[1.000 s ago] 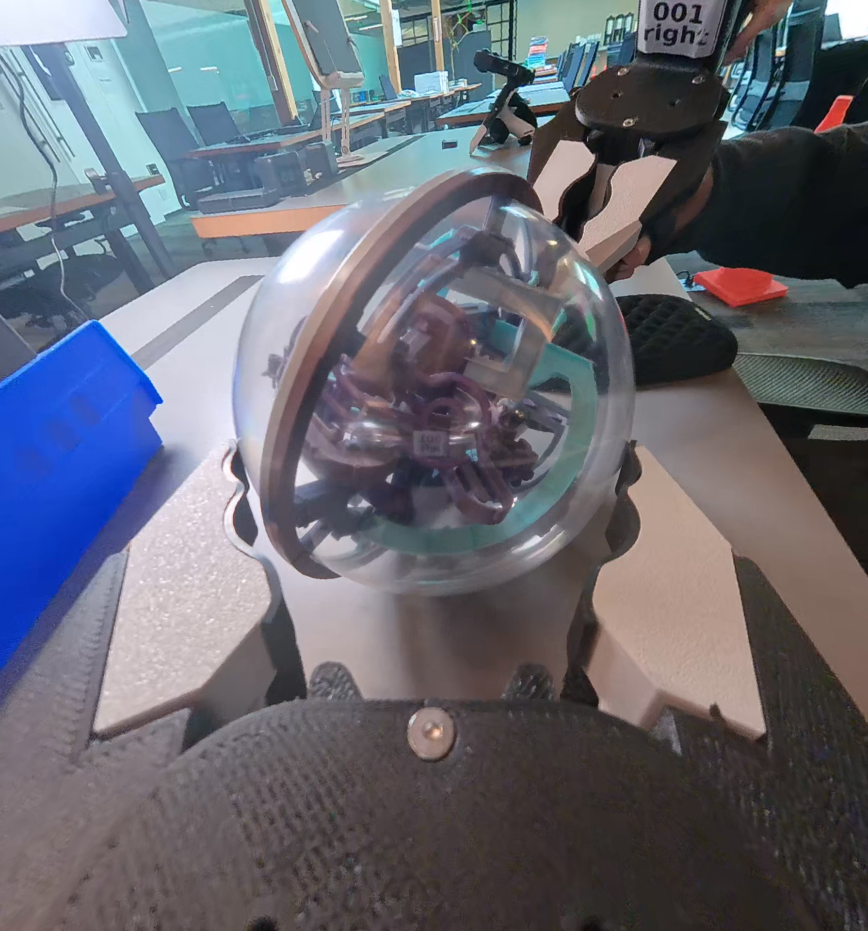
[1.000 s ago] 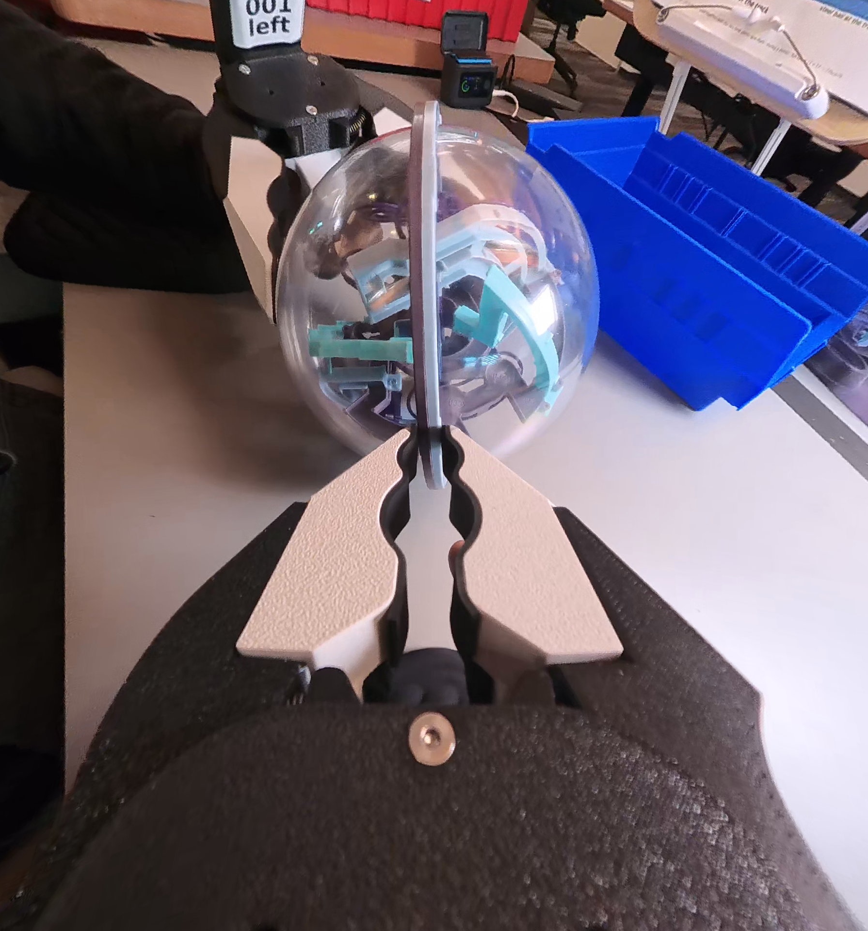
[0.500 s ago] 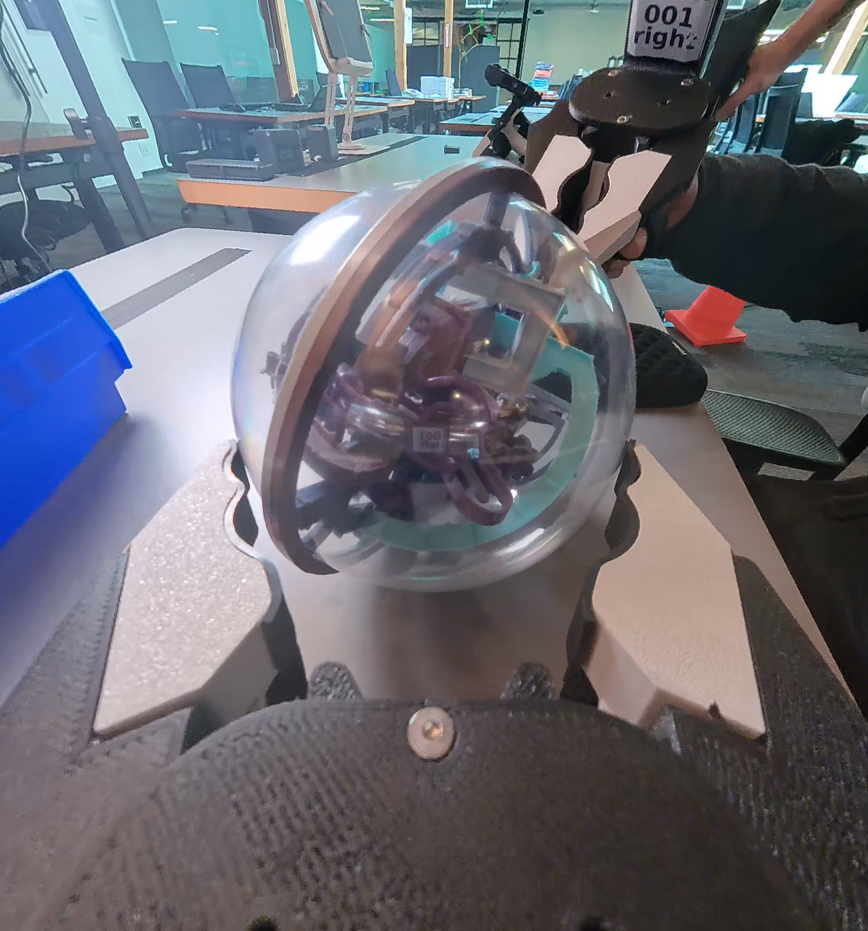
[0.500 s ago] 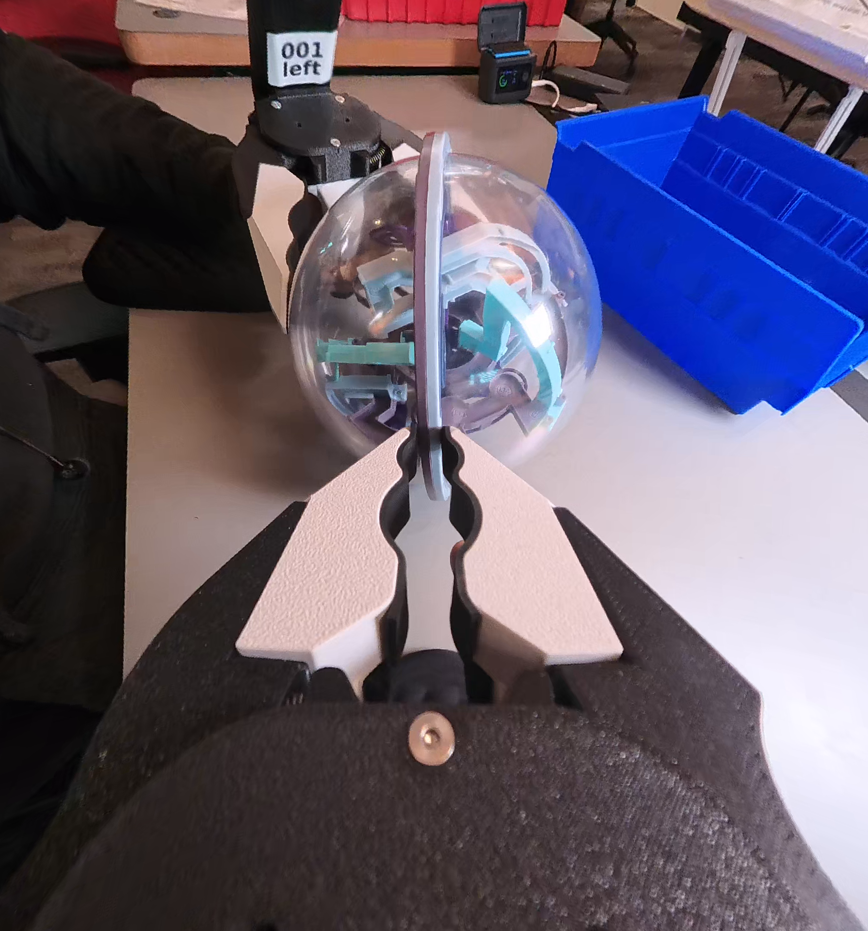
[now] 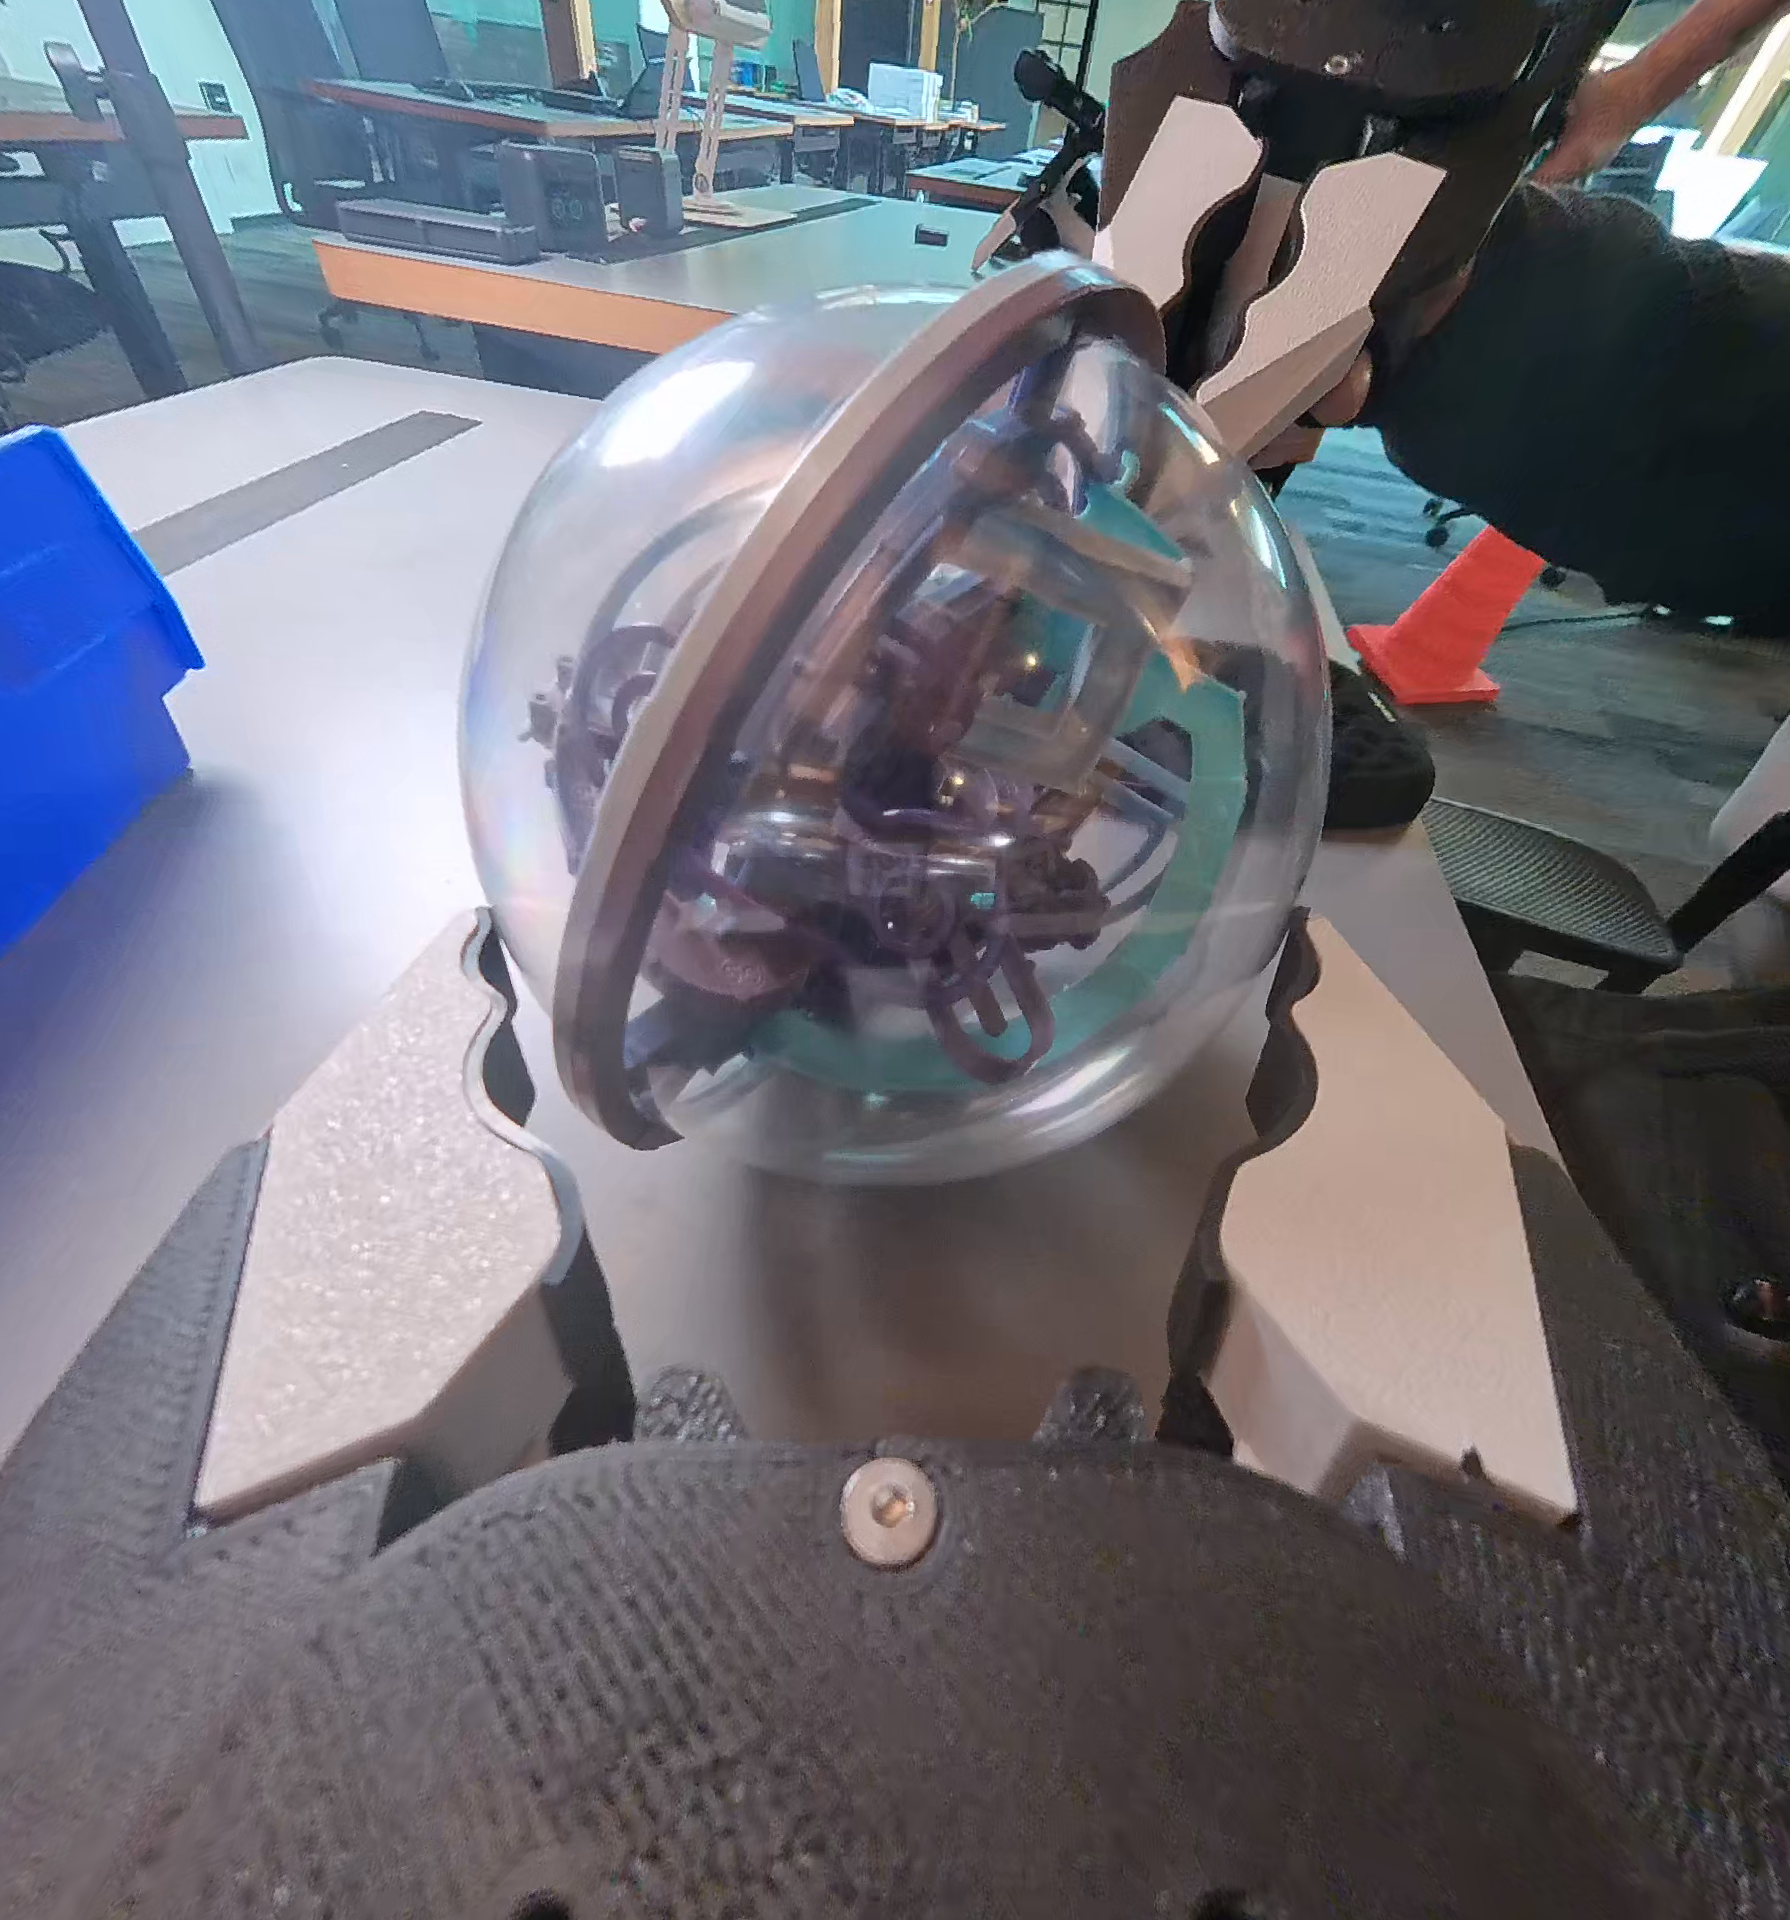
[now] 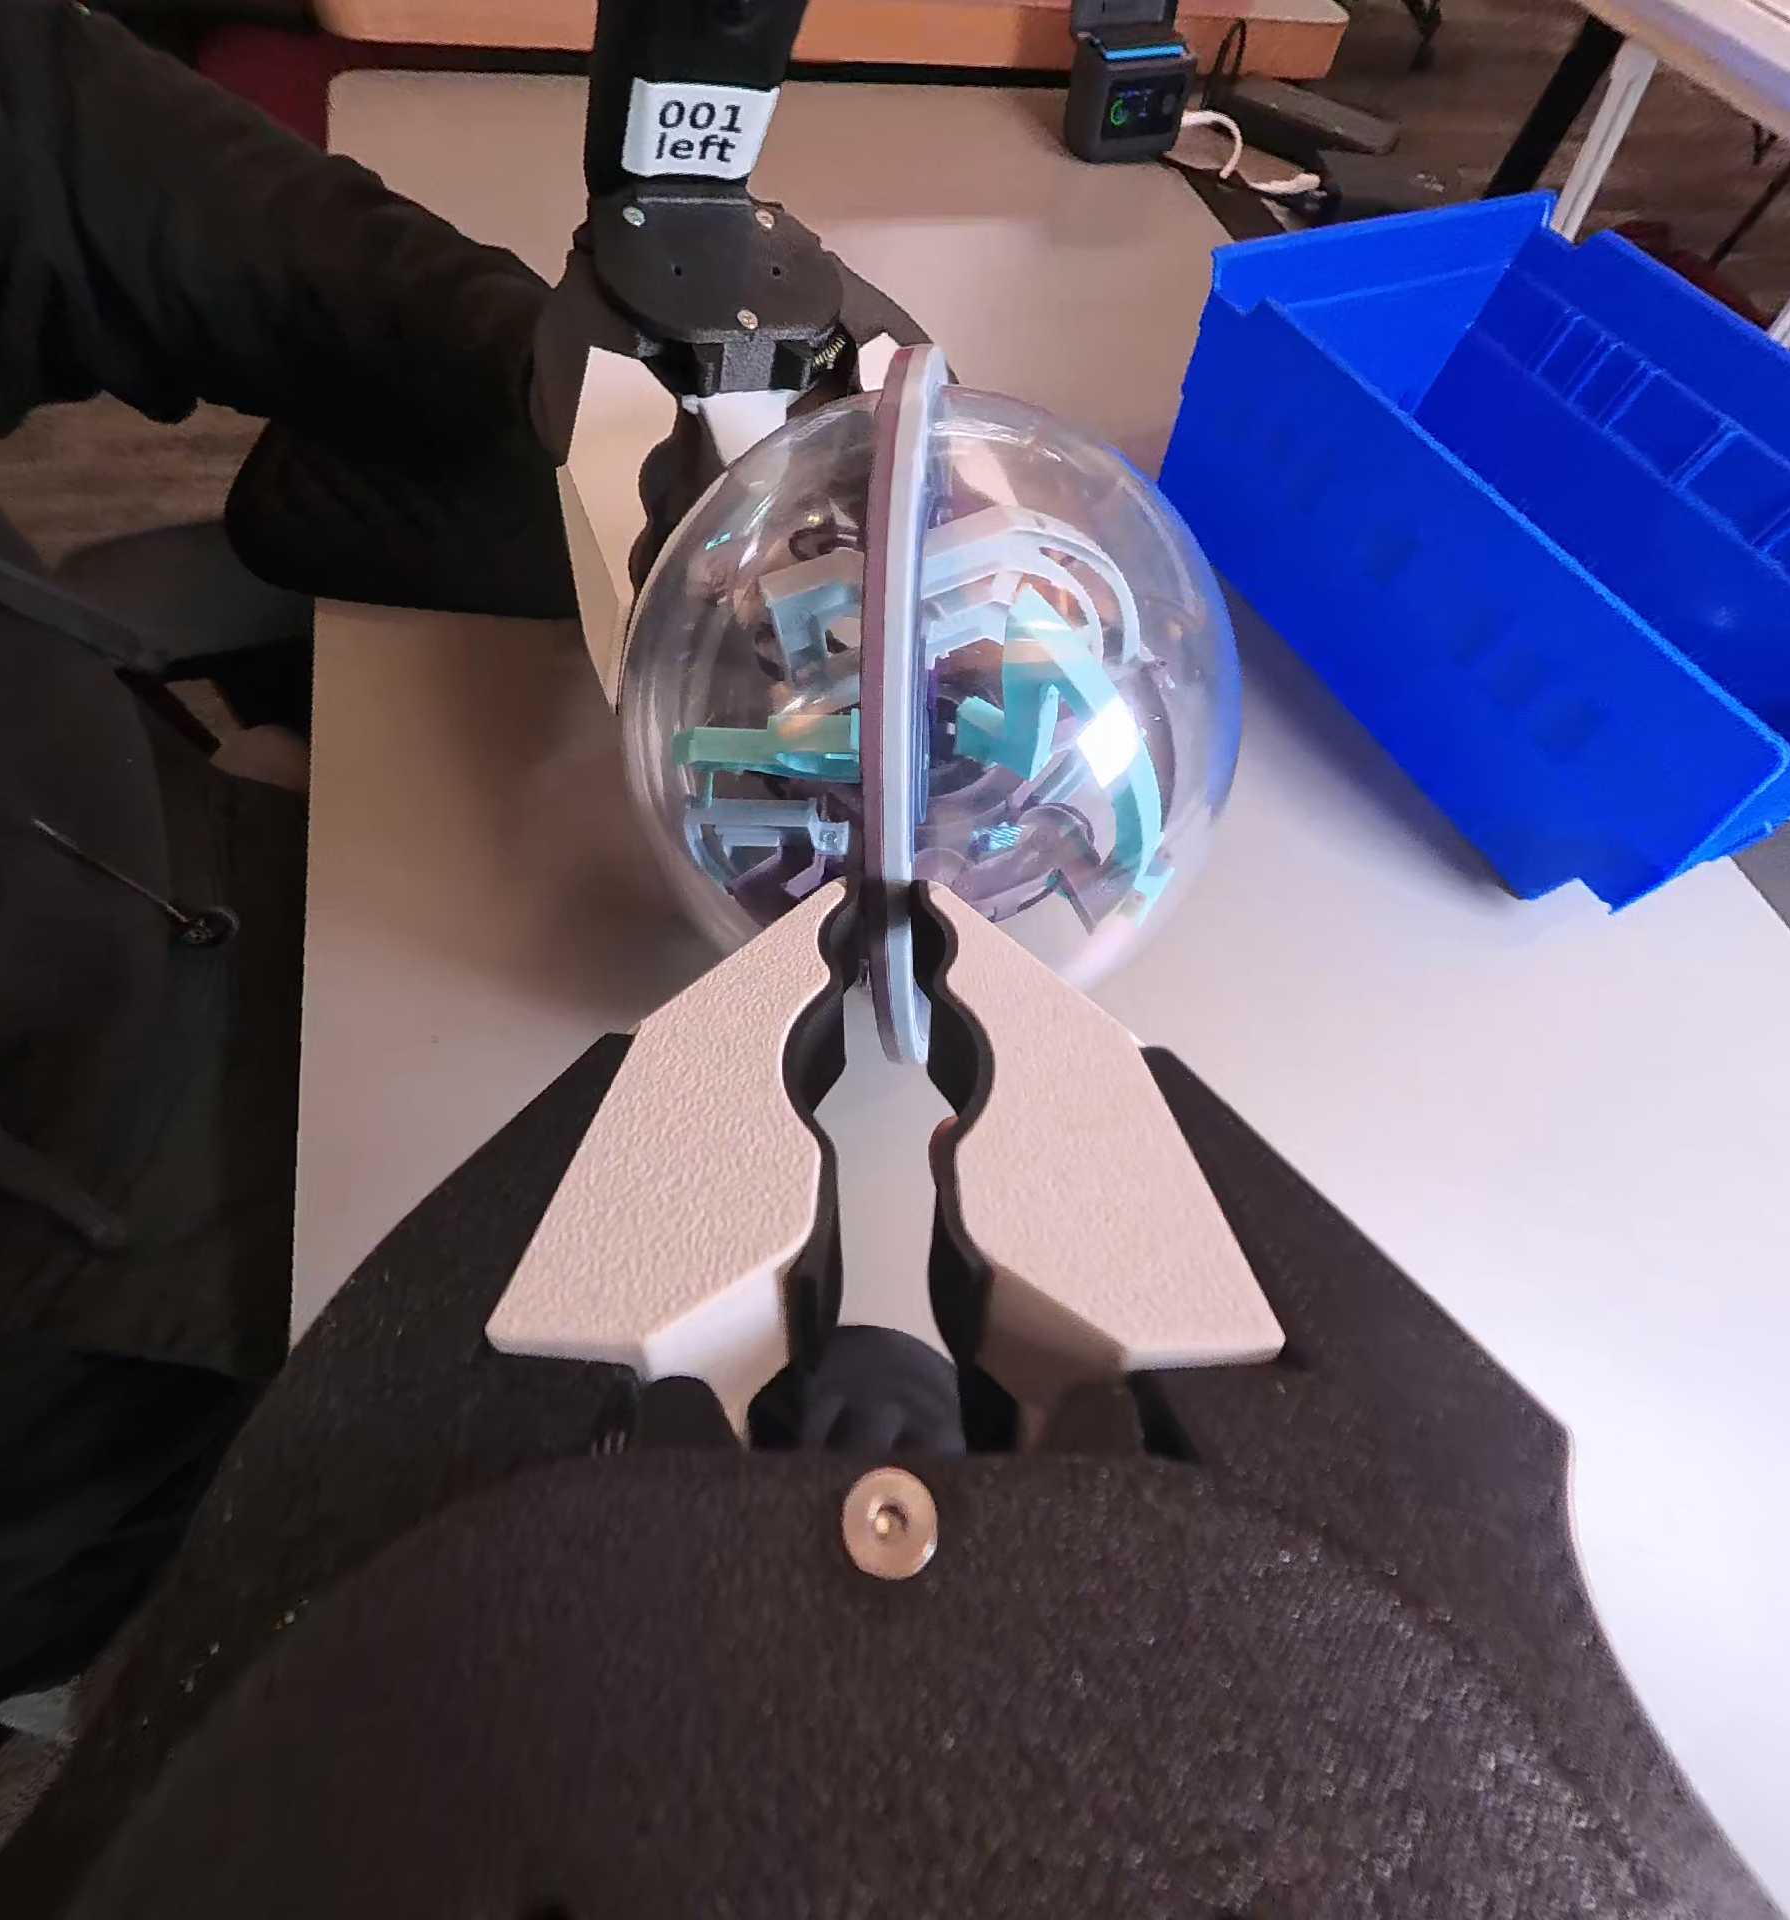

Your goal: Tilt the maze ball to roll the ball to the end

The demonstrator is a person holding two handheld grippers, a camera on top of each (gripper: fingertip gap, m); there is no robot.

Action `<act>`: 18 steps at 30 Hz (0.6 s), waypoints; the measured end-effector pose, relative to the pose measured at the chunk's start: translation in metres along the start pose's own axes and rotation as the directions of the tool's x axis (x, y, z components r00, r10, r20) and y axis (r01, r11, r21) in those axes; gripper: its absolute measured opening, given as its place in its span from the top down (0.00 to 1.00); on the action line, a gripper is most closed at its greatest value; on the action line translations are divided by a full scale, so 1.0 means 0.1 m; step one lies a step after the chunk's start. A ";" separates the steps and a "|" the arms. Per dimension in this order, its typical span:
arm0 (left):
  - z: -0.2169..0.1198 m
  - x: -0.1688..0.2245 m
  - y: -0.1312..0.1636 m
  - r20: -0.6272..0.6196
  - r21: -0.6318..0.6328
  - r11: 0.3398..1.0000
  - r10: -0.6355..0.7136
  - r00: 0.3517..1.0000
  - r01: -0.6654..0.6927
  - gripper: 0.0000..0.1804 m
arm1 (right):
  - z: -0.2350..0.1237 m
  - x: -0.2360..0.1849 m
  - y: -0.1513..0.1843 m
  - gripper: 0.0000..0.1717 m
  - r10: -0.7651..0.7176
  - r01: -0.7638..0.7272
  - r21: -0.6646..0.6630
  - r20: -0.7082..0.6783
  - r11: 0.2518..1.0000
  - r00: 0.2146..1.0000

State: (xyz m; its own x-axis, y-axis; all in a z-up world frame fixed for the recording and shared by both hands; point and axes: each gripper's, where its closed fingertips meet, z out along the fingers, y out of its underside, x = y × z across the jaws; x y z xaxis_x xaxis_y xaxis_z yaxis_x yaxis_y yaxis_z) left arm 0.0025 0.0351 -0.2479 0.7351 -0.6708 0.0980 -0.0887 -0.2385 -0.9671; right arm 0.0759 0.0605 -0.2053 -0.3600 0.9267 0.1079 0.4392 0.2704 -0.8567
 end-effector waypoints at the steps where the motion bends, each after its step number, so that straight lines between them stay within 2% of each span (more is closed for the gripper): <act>1: 0.00 0.00 0.01 0.009 -0.004 1.000 0.017 1.000 -0.017 0.22 | 0.00 -0.01 0.01 0.96 -0.011 0.011 0.007 0.007 1.000 1.000; 7: 0.00 -0.01 -0.02 0.089 -0.012 0.992 0.125 0.988 -0.125 0.22 | 0.02 0.00 0.12 0.96 -0.015 0.015 0.018 0.006 1.000 1.000; 18: -0.01 0.04 -0.17 0.144 0.033 0.982 0.177 0.974 -0.183 0.23 | 0.05 0.04 0.32 0.96 0.091 -0.095 0.060 0.056 0.994 0.994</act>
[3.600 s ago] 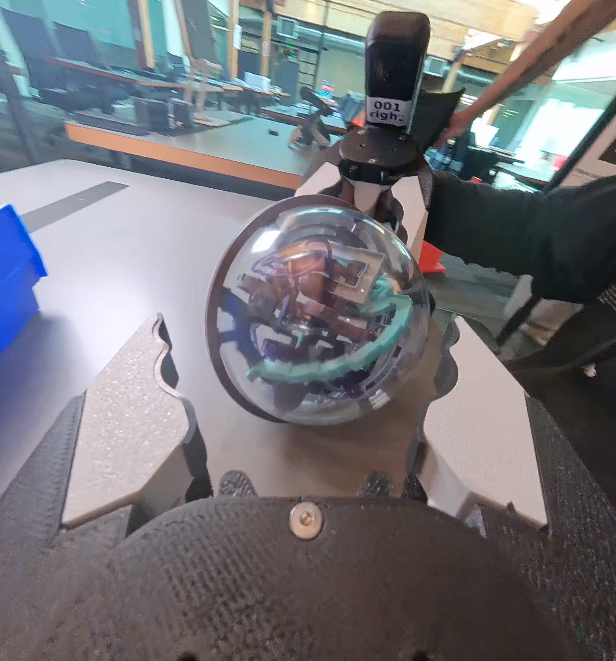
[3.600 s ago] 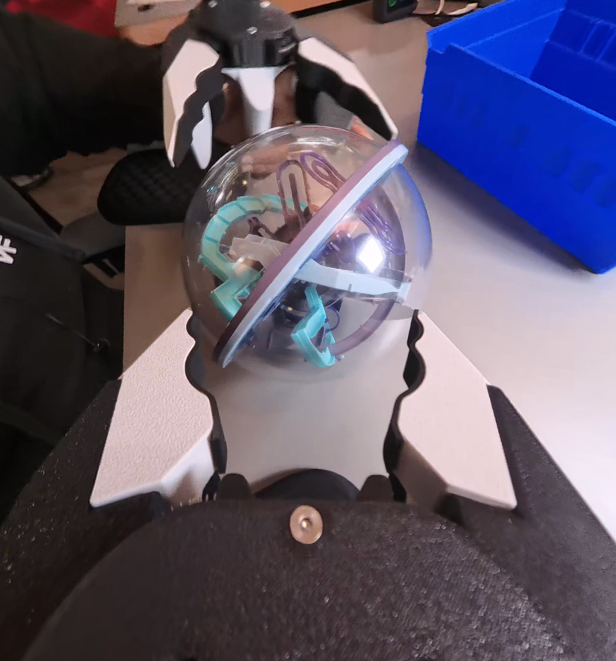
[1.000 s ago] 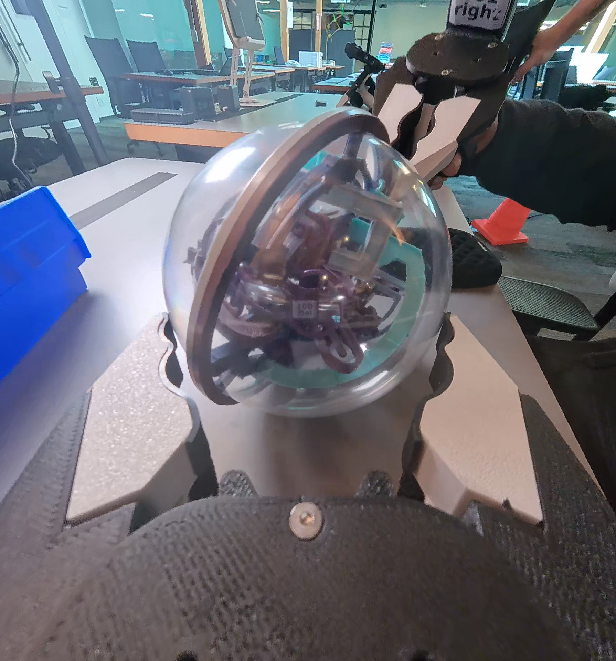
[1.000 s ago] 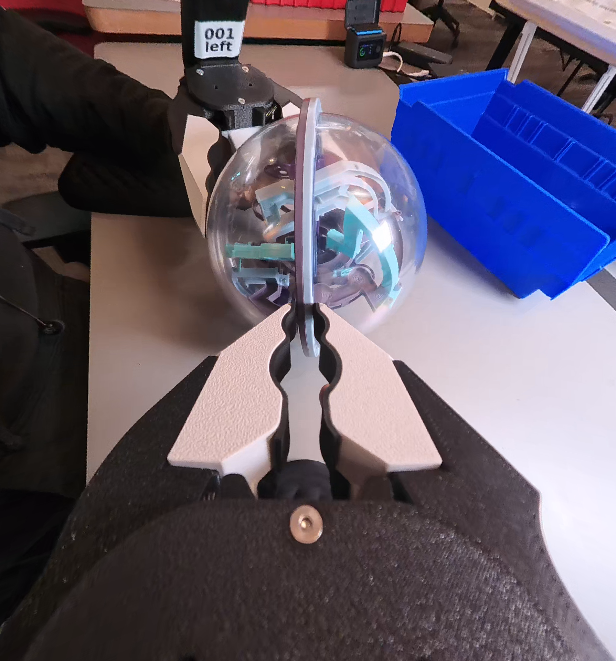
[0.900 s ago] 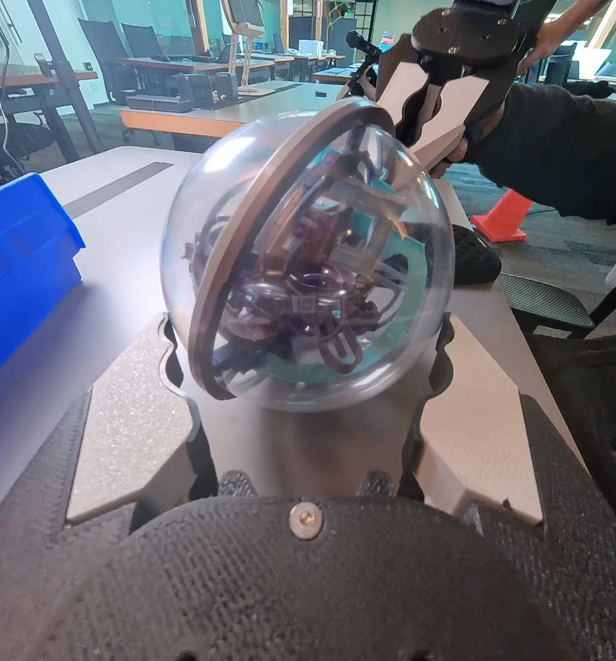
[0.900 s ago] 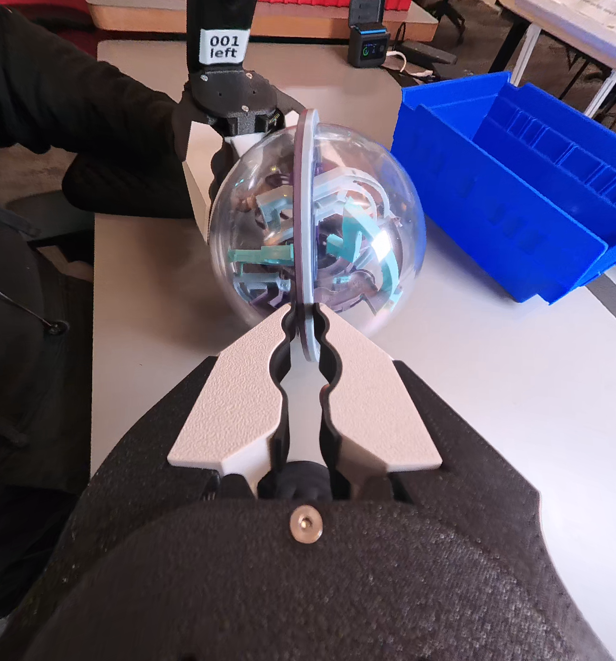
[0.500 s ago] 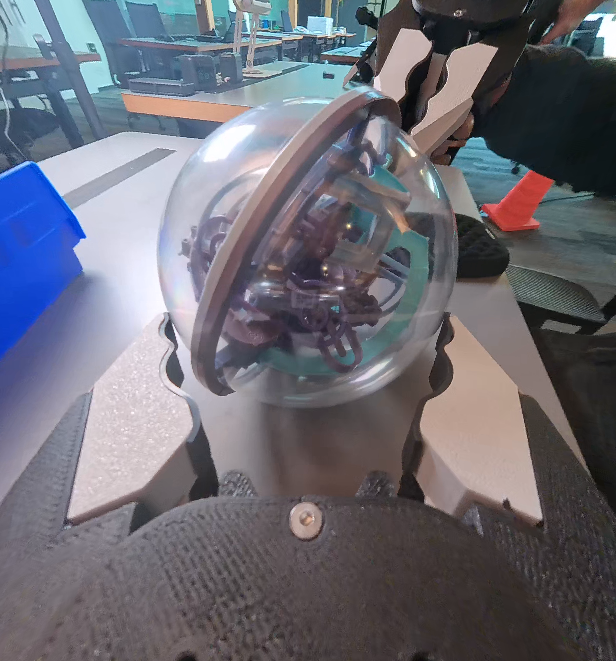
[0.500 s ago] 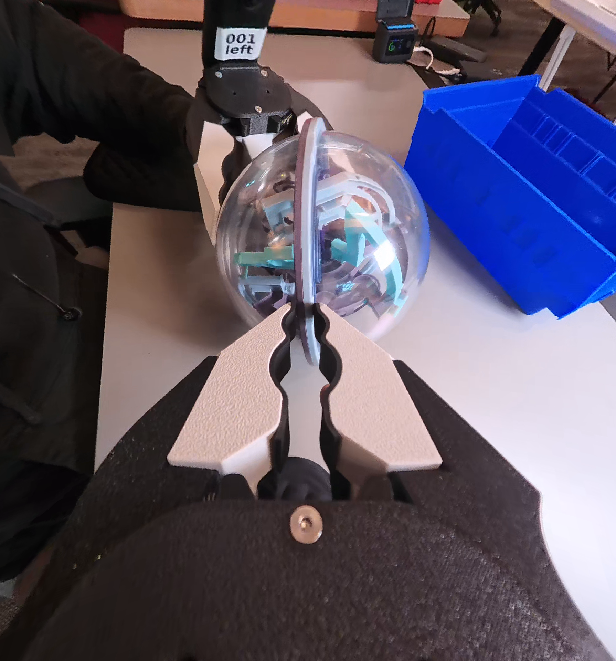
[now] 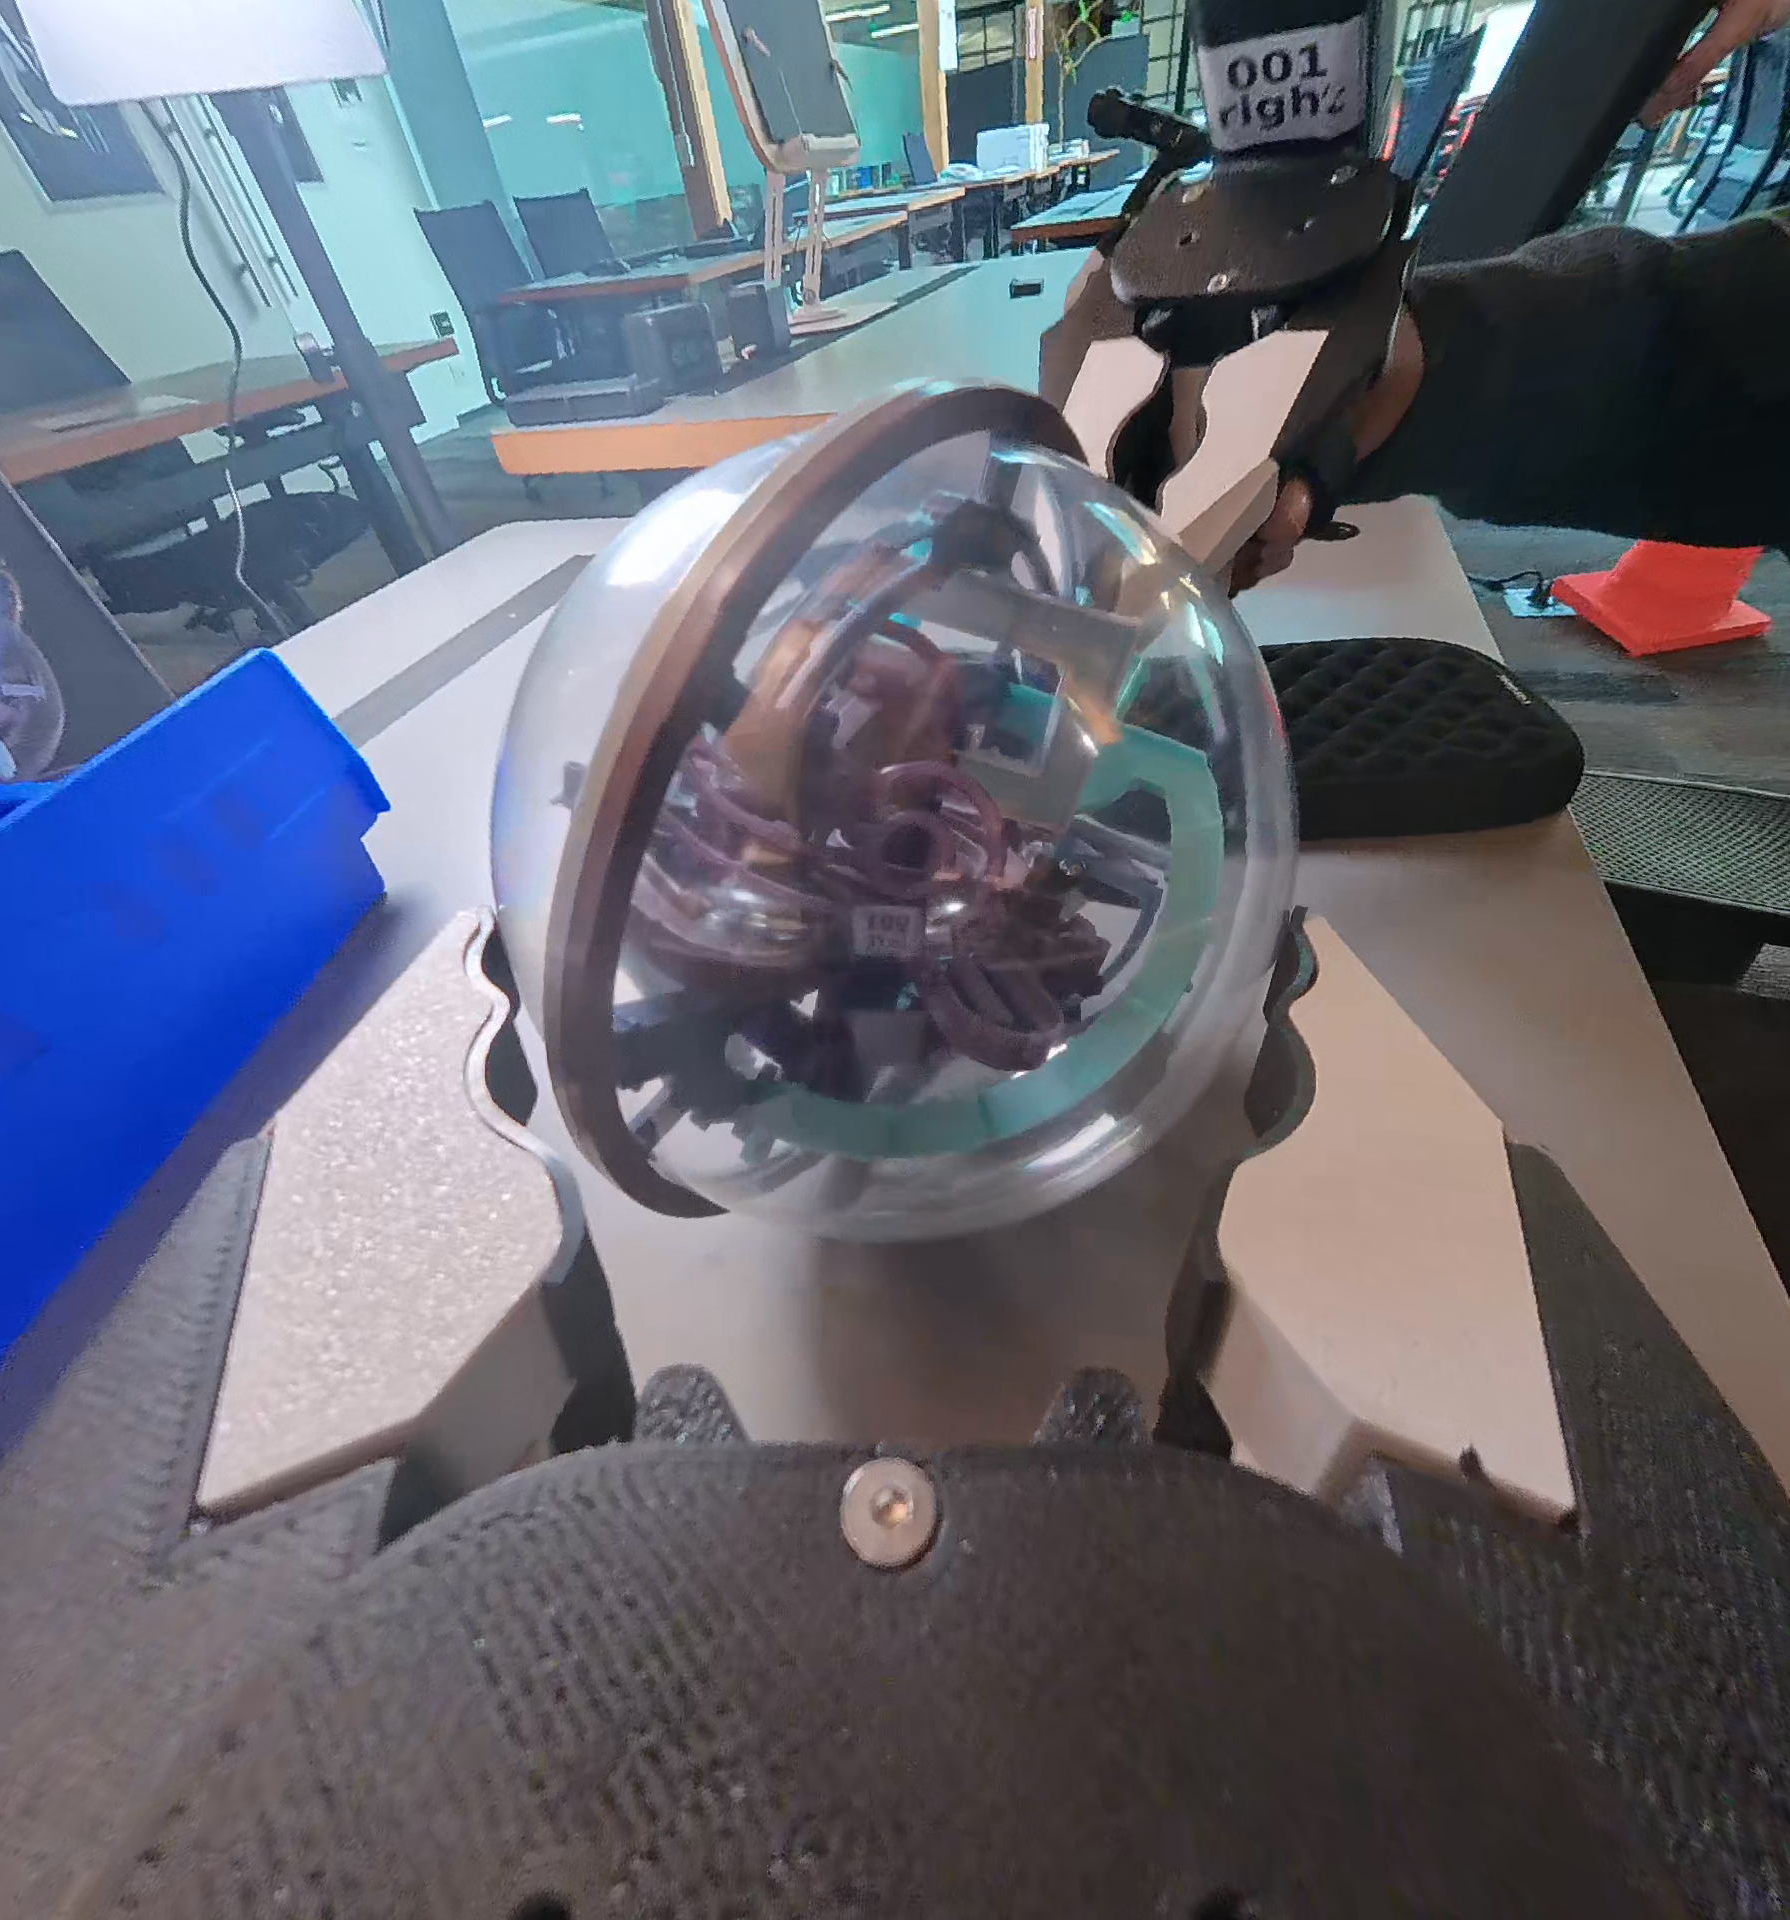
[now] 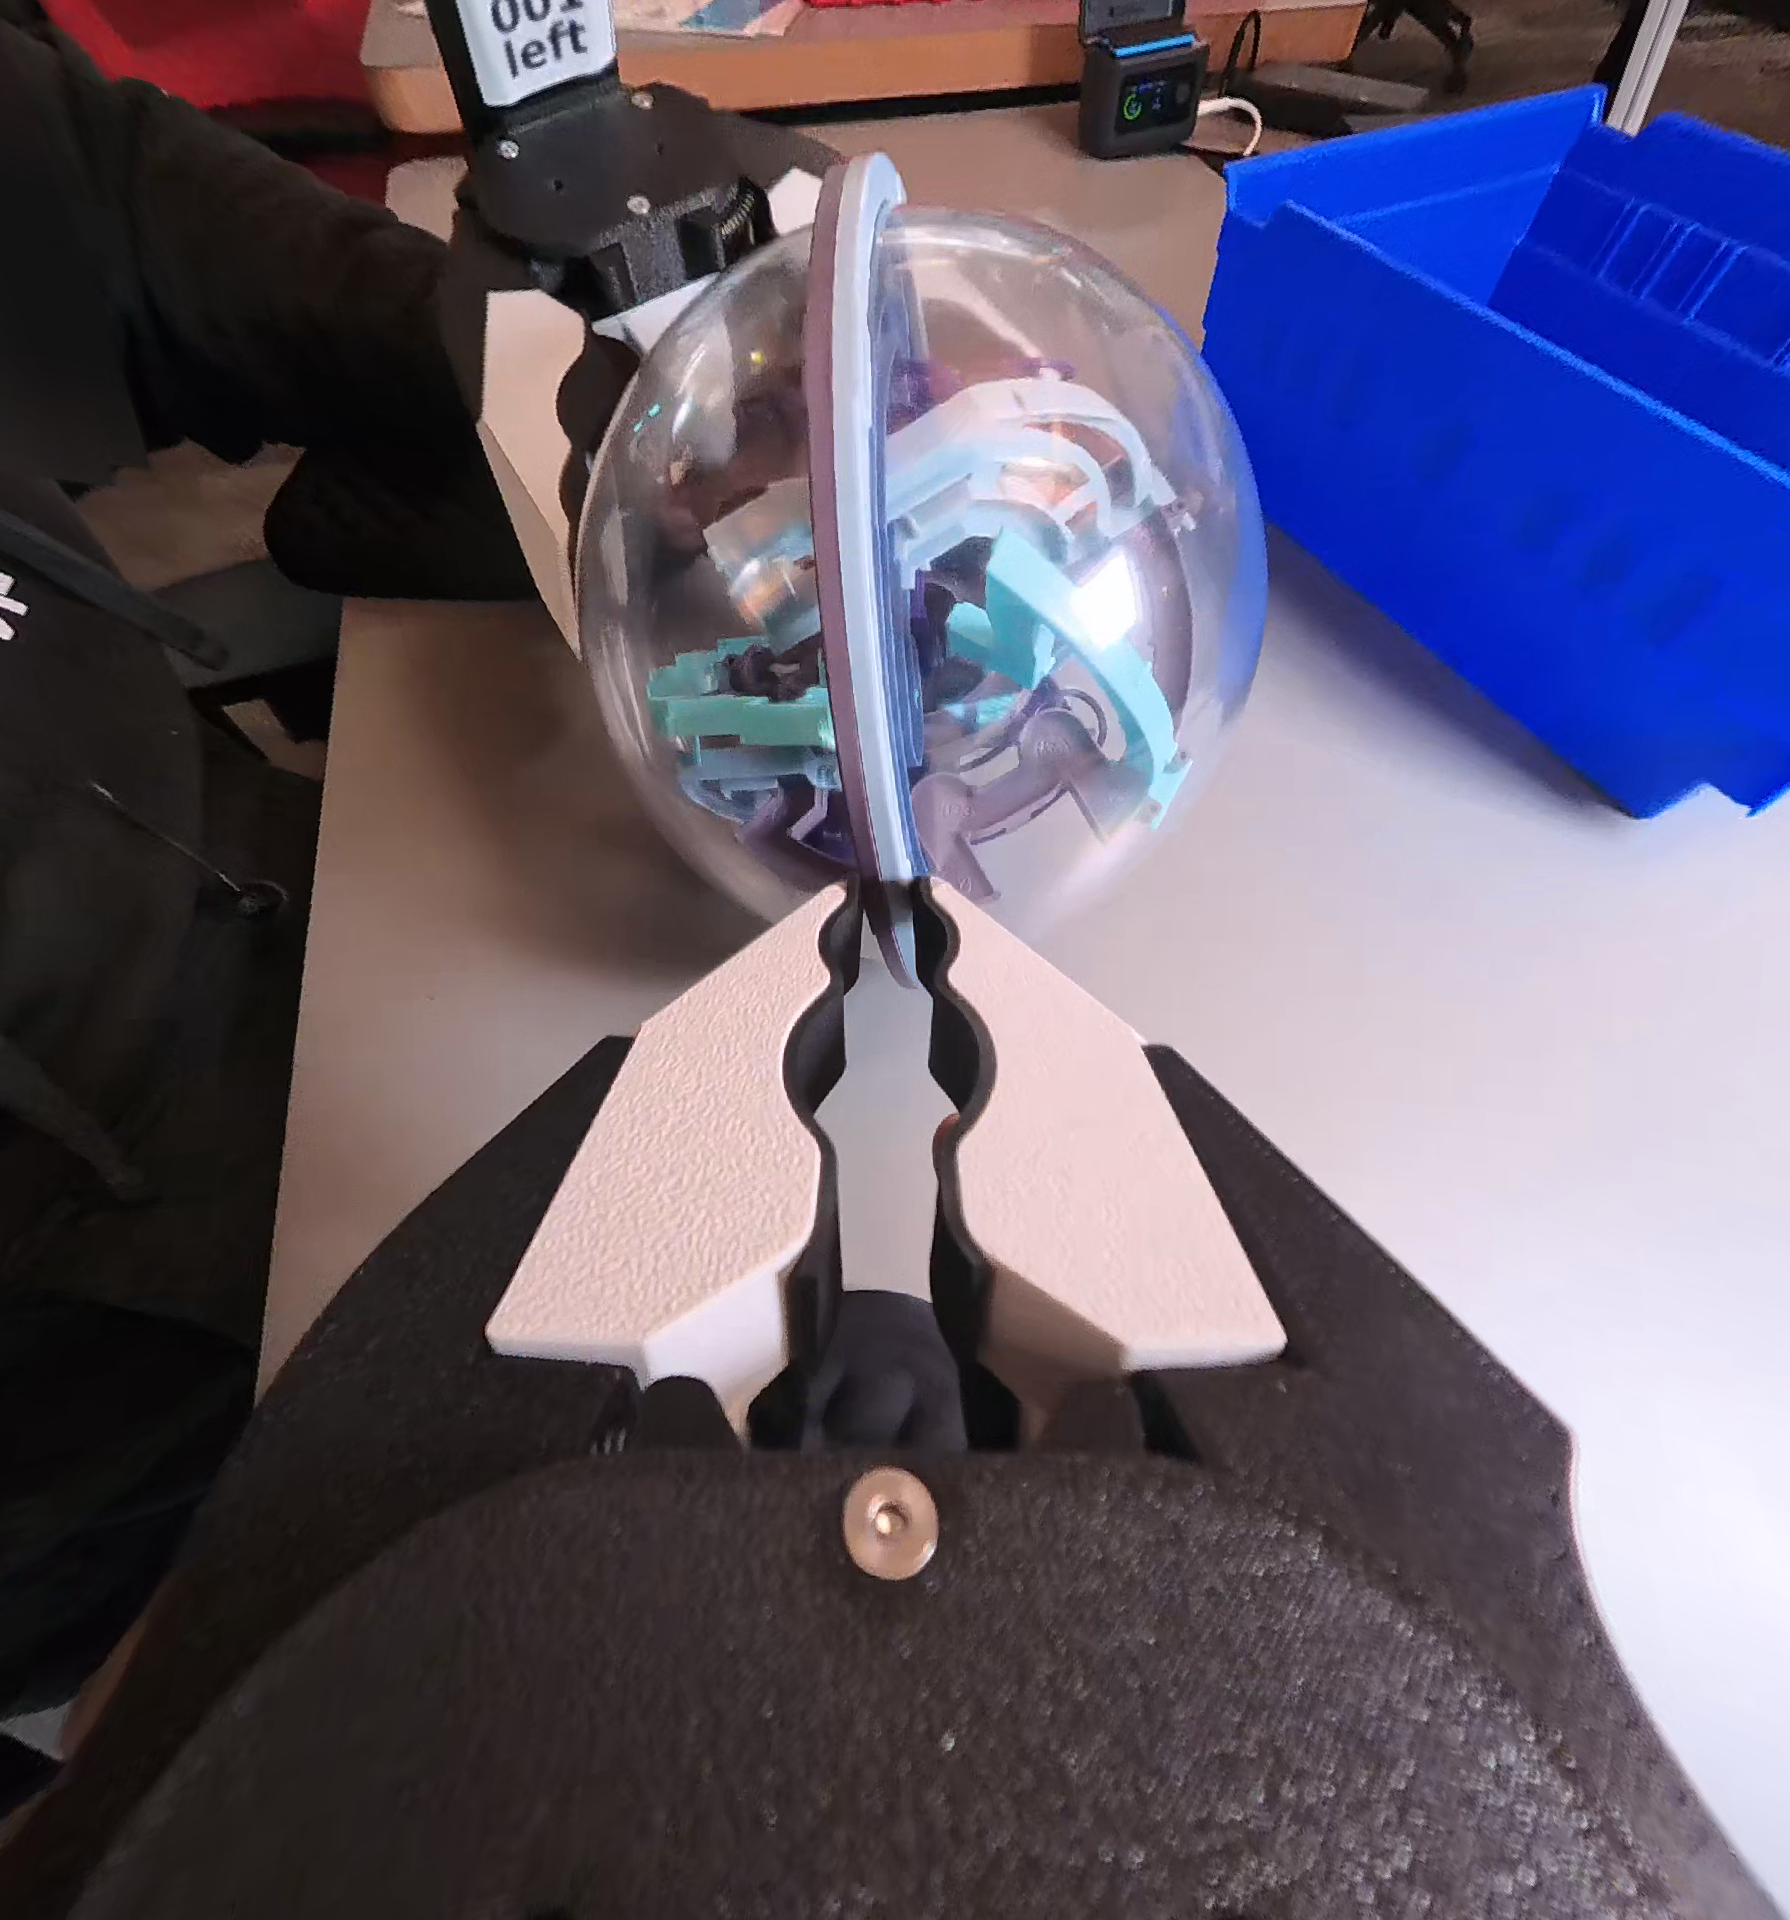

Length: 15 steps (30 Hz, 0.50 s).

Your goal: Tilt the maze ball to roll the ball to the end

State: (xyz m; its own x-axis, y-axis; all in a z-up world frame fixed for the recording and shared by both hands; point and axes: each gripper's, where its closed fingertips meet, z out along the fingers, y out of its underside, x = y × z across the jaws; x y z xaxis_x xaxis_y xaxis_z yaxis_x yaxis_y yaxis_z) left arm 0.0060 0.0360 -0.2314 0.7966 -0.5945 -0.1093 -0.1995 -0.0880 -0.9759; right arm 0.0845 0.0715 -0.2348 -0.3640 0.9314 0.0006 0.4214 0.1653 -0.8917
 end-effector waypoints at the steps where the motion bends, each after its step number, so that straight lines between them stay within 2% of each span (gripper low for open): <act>1: -0.01 0.00 -0.01 0.003 0.006 1.000 0.002 1.000 -0.002 0.23 | 0.01 0.00 0.01 0.96 0.010 -0.010 0.005 0.006 1.000 1.000; 6: -0.05 0.02 -0.11 0.005 0.057 0.998 0.029 1.000 -0.029 0.23 | 0.09 -0.02 0.13 0.96 0.038 -0.038 0.002 0.062 0.999 0.997; 10: -0.10 0.07 -0.19 -0.021 0.117 0.991 0.067 0.998 -0.065 0.26 | 0.16 -0.03 0.23 0.96 -0.017 0.018 -0.013 0.095 1.000 0.995; 13: -0.18 0.02 -0.26 -0.064 0.186 0.982 0.000 0.998 0.012 0.21 | 0.18 -0.01 0.27 0.96 -0.085 0.087 -0.027 0.092 0.996 0.992; 15: -0.15 -0.04 -0.14 -0.098 0.133 0.987 -0.075 0.992 0.088 0.15 | 0.20 0.01 0.29 0.96 -0.107 0.110 -0.034 0.089 0.993 0.990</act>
State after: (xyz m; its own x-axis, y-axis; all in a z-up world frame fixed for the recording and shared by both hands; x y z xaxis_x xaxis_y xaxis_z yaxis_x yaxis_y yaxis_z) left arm -0.0029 0.0273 -0.2150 0.7499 -0.6613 -0.0165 -0.0511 -0.0331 -0.9981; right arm 0.0802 0.0705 -0.2696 -0.4792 0.8760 0.0555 0.4065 0.2775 -0.8705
